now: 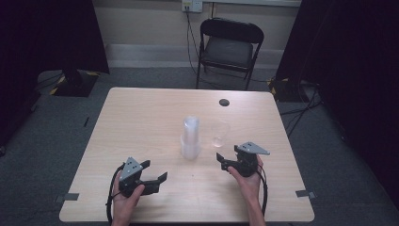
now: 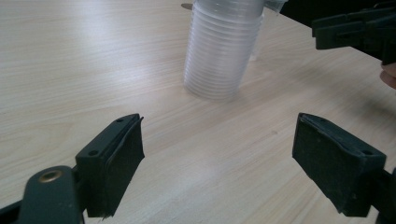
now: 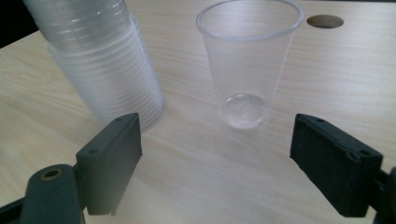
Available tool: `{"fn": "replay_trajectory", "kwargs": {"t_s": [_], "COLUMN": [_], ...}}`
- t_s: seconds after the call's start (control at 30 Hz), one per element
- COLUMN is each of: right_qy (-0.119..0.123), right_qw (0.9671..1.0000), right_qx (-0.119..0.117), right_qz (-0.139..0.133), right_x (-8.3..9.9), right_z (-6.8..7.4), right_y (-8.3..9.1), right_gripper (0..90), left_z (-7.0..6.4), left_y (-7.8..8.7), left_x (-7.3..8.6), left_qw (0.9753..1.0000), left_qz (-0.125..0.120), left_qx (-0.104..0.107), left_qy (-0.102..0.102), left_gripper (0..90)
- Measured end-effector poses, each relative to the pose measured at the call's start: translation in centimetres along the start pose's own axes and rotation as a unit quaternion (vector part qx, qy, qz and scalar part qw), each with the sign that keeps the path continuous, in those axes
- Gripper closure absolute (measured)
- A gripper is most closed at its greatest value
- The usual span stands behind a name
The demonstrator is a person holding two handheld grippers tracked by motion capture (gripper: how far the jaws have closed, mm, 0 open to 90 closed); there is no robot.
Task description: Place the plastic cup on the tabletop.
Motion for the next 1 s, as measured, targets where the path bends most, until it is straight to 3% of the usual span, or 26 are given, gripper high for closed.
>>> {"fn": "replay_trajectory", "kwargs": {"t_s": [0.3, 0.53, 0.83, 1.0], "right_qy": [-0.011, -0.031, -0.038, -0.029], "right_qw": [0.9999, 0.9995, 0.9990, 0.9989], "right_qx": [0.002, 0.004, 0.024, 0.034], "right_qz": [0.005, 0.000, 0.003, 0.013], "right_x": [1.5, 2.8, 4.6, 5.4], "right_z": [1.2, 2.0, 3.2, 3.8], "right_y": [1.2, 2.7, 4.4, 4.8], "right_gripper": [17.7, 18.4, 18.5, 18.9], "left_z": [0.8, 0.8, 1.2, 1.4], "left_y": [0.5, 0.5, 0.0, 0.0], "left_x": [0.4, 0.6, 1.2, 1.4], "left_qw": [0.9998, 0.9999, 0.9997, 0.9995], "left_qz": [0.000, -0.004, -0.001, 0.001], "left_qx": [-0.017, -0.015, -0.025, -0.029], "left_qy": [0.005, 0.004, 0.007, 0.007], "left_gripper": [15.8, 15.8, 16.1, 16.2]}}
Point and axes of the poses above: each handheld gripper's, and its own axes: y roughly backward along the jaws, x roughly out of its underside, z roughly to its left, the point moved 6 cm from there along -y, roughly forward along the jaws, and after that the axes turned 13 degrees about y, right-handed, at the moved point
